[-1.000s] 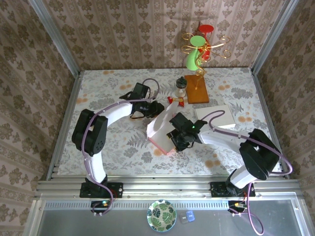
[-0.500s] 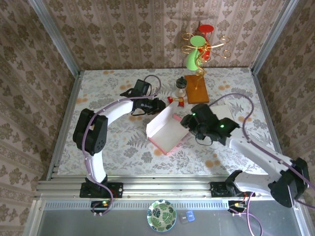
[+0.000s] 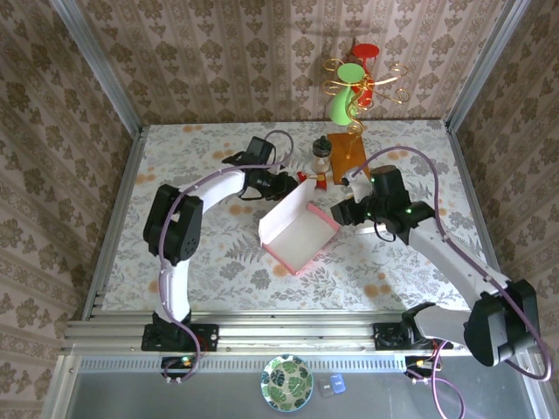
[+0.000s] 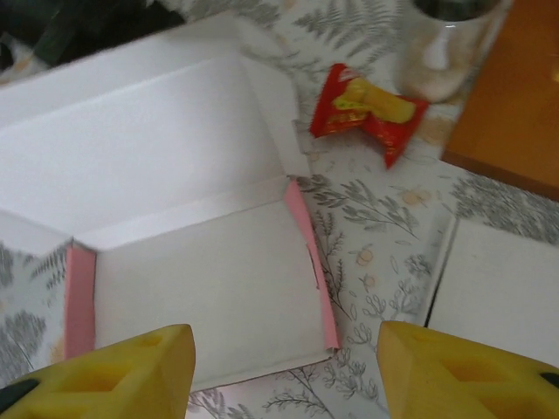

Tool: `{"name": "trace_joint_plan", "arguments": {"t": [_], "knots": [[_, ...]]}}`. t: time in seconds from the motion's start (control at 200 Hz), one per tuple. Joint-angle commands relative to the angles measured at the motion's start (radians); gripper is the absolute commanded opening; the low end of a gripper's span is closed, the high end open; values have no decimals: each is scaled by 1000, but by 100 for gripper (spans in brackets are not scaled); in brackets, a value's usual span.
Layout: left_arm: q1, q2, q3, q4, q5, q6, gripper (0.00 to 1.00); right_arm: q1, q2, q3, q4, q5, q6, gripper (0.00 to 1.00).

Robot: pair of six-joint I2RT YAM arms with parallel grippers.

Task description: Fold the paper box

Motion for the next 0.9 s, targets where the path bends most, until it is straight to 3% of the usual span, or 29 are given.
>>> {"name": "trace_joint_plan", "arguments": {"t": [0.0, 0.28, 0.895], "knots": [[-19, 18, 53, -43, 57, 45, 25, -17, 51, 9, 52, -93, -201, 62], [-60, 57, 107, -59, 103, 60, 25, -48, 156, 85, -2, -131, -313, 64], [-78, 57, 122, -104, 97, 95, 25, -68, 334, 209, -18, -123, -345, 61]]}}
